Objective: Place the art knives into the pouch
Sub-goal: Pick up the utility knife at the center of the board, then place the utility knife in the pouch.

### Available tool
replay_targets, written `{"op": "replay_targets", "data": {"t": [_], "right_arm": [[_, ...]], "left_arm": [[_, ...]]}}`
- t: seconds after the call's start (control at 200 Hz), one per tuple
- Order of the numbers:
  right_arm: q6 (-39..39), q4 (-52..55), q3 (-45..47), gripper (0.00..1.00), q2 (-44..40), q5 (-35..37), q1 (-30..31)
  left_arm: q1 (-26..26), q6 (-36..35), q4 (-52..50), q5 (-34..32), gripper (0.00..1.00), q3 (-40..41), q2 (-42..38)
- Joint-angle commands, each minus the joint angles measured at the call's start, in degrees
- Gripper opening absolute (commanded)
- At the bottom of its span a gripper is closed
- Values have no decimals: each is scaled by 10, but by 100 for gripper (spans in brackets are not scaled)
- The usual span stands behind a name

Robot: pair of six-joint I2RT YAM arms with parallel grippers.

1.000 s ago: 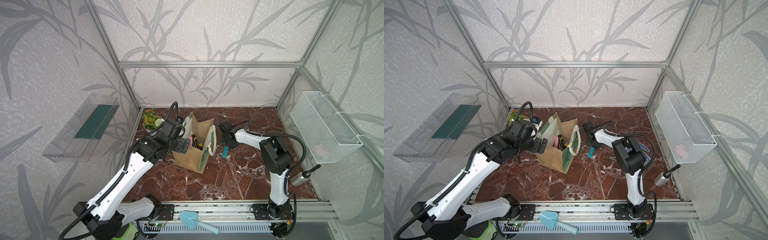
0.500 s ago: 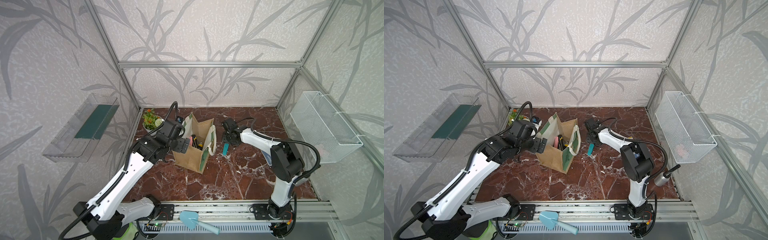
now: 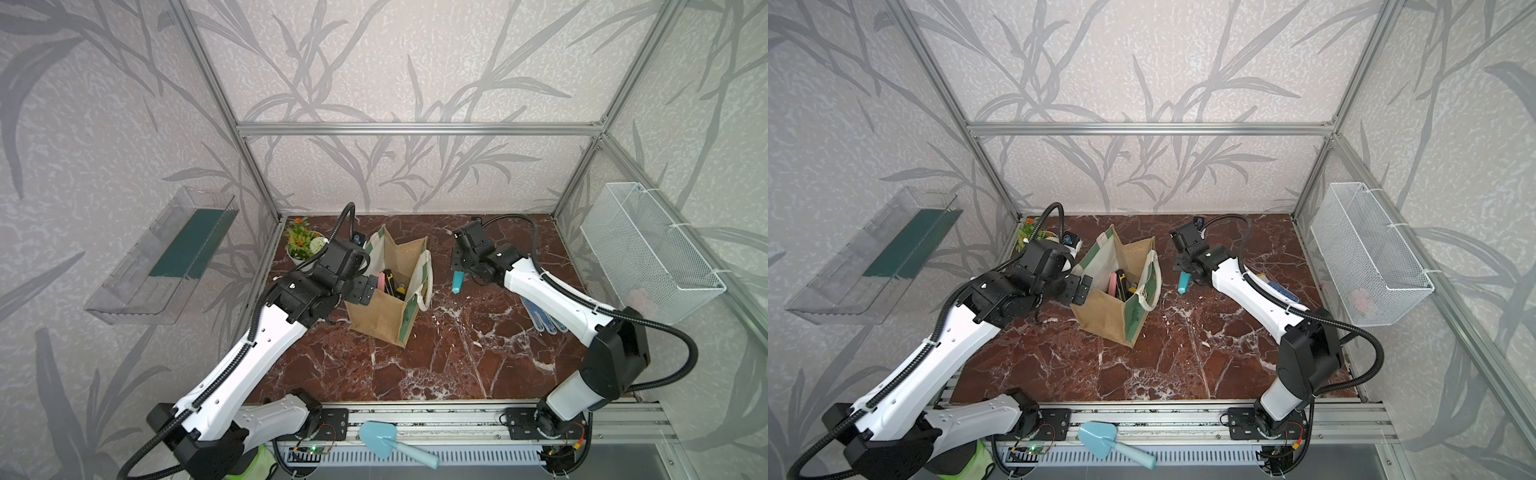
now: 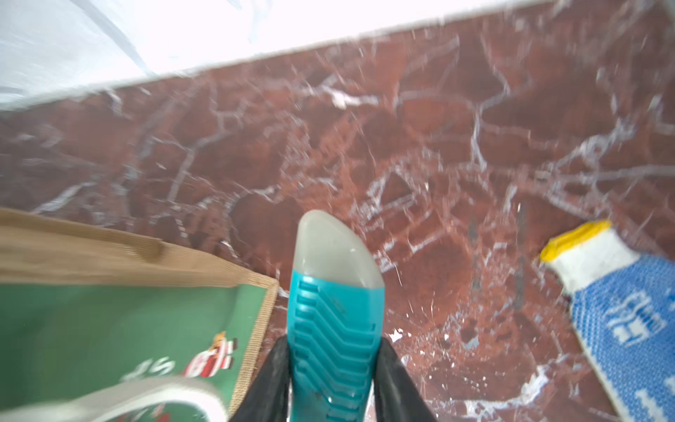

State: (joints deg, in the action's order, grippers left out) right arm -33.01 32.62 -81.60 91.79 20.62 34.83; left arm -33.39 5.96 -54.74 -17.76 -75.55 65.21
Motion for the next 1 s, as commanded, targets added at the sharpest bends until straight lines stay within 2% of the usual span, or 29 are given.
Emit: {"op": "replay_targets", "data": {"t": [0.0,0.17,0.32,0.525,0.69,0.72,0.78,0.835,0.9,0.994], "right_arm": [[61,11,-53,18,-19,34,28],[102,38,-144,18,5,15,75],[133,32,-206,18,38,-46,109],[125,36,-272,18,100,-108,129],[118,58,-313,18,144,-132,138],[119,63,-320,25,151,-138,139],[116,77,-335,59,164,-147,140],[117,99,-352,73,172,-140,140],[123,121,-368,80,175,-121,140],[128,152,-381,82,169,-73,139]], "left_arm": [[4,-10,22,-27,99,20,-12],[11,-17,46,-25,99,37,-15],[16,-15,55,-24,99,46,-19],[21,-15,68,-23,99,57,-36],[23,-15,74,-25,99,67,-44],[23,-17,75,-23,99,69,-46],[29,-16,73,-20,99,69,-45],[35,-11,69,-23,99,66,-44],[38,-5,69,-23,99,63,-50],[39,4,71,-22,99,61,-60]]}}
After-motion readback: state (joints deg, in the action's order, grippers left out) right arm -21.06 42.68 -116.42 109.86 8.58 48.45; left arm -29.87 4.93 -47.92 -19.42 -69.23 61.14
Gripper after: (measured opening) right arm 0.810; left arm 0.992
